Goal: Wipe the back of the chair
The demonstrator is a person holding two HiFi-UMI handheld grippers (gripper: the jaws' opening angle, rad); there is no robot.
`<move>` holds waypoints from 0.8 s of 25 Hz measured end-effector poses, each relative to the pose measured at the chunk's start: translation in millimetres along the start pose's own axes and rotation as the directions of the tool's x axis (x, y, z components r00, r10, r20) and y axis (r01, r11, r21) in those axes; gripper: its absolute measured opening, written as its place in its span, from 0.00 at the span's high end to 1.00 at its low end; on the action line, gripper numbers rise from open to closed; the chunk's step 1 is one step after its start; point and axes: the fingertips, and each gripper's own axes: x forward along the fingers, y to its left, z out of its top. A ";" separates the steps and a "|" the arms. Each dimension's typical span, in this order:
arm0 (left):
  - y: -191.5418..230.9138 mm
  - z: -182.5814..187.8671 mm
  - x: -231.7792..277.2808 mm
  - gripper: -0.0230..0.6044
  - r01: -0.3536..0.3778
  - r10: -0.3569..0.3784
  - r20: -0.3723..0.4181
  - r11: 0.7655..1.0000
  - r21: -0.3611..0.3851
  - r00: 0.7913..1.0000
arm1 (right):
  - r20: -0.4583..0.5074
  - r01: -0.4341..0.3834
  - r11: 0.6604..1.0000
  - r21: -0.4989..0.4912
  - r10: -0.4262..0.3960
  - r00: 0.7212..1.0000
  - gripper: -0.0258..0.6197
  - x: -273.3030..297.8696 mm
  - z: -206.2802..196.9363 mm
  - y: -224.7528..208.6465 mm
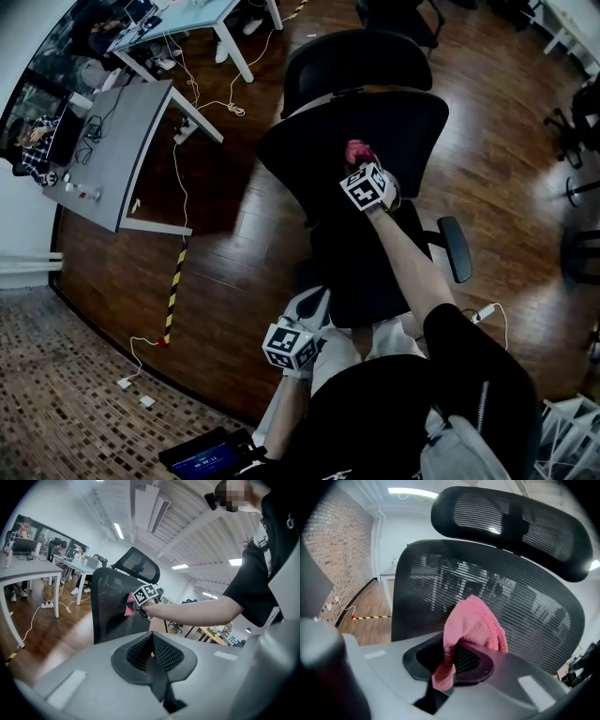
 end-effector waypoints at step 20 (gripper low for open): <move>30.8 -49.6 -25.5 0.97 0.026 -0.027 -0.022 0.998 -0.055 0.999 | 0.120 -0.214 0.945 -0.248 0.249 0.961 0.89 20.7 59.5 177.5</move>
